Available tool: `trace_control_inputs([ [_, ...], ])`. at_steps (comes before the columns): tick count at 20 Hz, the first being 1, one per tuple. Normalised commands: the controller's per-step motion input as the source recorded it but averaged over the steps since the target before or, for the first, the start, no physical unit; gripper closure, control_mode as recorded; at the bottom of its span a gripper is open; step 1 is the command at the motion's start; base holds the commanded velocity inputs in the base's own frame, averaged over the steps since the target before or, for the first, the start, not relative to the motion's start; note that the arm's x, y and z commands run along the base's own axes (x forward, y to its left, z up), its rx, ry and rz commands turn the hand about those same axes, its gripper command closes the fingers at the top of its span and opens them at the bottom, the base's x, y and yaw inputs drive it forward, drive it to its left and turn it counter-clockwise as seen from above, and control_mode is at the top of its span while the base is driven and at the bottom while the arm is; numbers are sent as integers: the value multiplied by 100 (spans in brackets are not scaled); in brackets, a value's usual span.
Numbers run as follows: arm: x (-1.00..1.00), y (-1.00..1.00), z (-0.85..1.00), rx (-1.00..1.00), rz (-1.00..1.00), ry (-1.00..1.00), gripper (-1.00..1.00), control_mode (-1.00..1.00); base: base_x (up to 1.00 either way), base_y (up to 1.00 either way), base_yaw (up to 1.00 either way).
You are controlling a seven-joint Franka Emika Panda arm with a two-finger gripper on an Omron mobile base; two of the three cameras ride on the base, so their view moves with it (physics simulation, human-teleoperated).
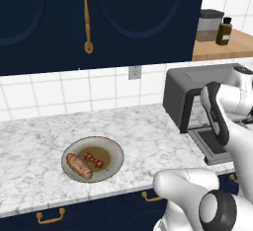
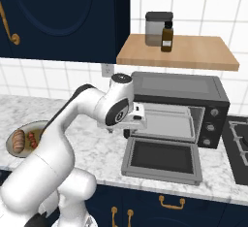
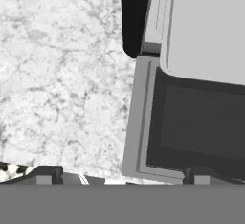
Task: Pick up the kebab skewer and baguette bread, and place them inside the toaster oven. Close the toaster oven door and start by setting the timer.
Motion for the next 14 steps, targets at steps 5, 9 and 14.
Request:
trace_control_inputs([
  [5,0,100,0,-4,4,15,-100,-100,0,0,0],
  [9,0,100,0,0,4,15,-100,-100,0,0,0],
  [14,0,100,0,0,0,1,-100,-100,0,0,0],
])
